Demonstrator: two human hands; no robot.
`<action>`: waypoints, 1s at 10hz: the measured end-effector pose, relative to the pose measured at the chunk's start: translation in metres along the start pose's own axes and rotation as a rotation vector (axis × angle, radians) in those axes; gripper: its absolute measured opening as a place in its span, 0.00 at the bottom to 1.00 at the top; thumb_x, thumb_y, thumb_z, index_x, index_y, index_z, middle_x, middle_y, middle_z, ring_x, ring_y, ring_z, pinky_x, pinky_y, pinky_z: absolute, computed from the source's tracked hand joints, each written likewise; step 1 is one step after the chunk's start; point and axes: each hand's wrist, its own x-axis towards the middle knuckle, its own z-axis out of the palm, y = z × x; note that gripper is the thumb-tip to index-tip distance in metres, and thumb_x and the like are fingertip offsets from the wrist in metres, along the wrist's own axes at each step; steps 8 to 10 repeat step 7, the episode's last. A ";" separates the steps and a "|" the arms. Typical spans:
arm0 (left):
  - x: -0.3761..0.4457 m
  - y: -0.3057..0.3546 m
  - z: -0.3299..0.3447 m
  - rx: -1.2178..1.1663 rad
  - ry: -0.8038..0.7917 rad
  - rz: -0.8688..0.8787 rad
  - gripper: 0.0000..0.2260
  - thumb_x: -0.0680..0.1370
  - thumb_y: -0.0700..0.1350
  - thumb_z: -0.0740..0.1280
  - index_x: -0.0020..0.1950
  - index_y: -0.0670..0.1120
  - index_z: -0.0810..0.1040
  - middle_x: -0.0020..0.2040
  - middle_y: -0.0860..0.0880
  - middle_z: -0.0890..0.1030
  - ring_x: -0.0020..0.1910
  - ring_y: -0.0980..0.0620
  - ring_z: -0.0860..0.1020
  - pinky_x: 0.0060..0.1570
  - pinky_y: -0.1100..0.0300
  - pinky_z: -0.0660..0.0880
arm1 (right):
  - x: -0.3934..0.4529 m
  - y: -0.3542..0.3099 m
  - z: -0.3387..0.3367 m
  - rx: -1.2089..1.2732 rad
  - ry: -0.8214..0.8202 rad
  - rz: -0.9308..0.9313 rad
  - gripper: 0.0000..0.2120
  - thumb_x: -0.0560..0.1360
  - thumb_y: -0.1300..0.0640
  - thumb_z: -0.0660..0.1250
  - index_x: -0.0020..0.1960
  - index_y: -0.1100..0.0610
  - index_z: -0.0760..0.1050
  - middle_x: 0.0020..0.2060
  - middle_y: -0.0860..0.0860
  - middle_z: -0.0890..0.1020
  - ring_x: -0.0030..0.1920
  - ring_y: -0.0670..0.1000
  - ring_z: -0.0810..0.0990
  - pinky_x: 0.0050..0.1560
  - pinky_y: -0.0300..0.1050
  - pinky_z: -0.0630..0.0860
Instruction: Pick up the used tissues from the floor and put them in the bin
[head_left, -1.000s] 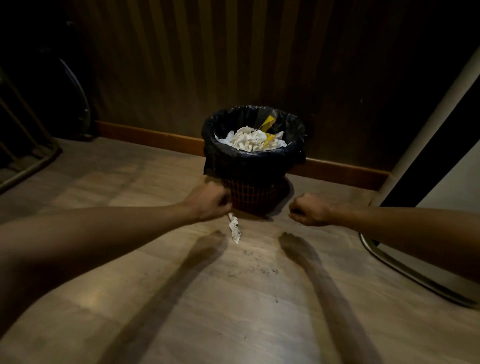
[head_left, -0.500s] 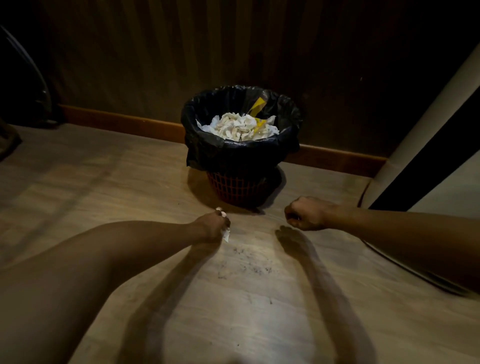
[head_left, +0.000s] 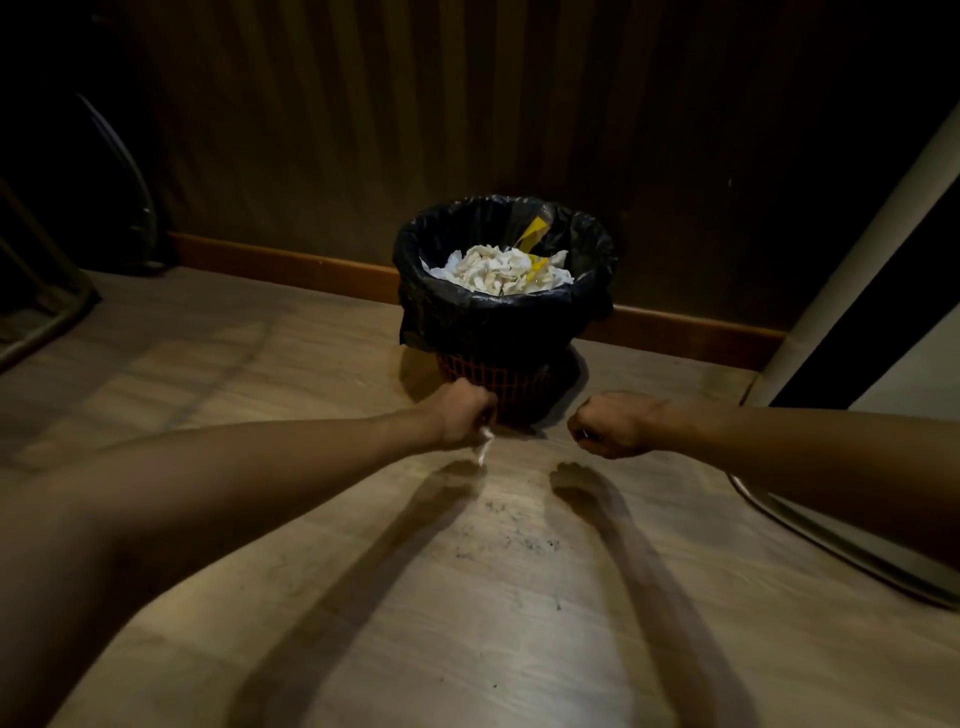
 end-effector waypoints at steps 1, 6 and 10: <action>-0.011 0.014 -0.042 -0.025 0.160 0.029 0.05 0.72 0.46 0.71 0.46 0.47 0.82 0.44 0.47 0.85 0.45 0.47 0.83 0.39 0.60 0.72 | -0.004 -0.001 -0.009 -0.020 -0.022 0.006 0.05 0.76 0.55 0.63 0.45 0.50 0.77 0.43 0.49 0.81 0.42 0.52 0.79 0.48 0.52 0.81; 0.009 0.001 -0.165 -0.413 0.788 -0.242 0.08 0.75 0.44 0.72 0.53 0.45 0.85 0.48 0.48 0.84 0.46 0.52 0.81 0.52 0.57 0.80 | -0.049 -0.012 -0.043 -0.045 0.054 -0.017 0.05 0.77 0.58 0.62 0.44 0.52 0.73 0.41 0.49 0.78 0.41 0.52 0.76 0.44 0.45 0.74; 0.021 0.003 -0.159 -0.498 0.658 -0.284 0.12 0.77 0.45 0.70 0.60 0.46 0.82 0.56 0.46 0.84 0.55 0.49 0.82 0.61 0.55 0.78 | -0.055 -0.005 -0.038 -0.031 -0.009 0.030 0.06 0.77 0.60 0.63 0.44 0.50 0.74 0.39 0.46 0.74 0.41 0.51 0.75 0.43 0.44 0.72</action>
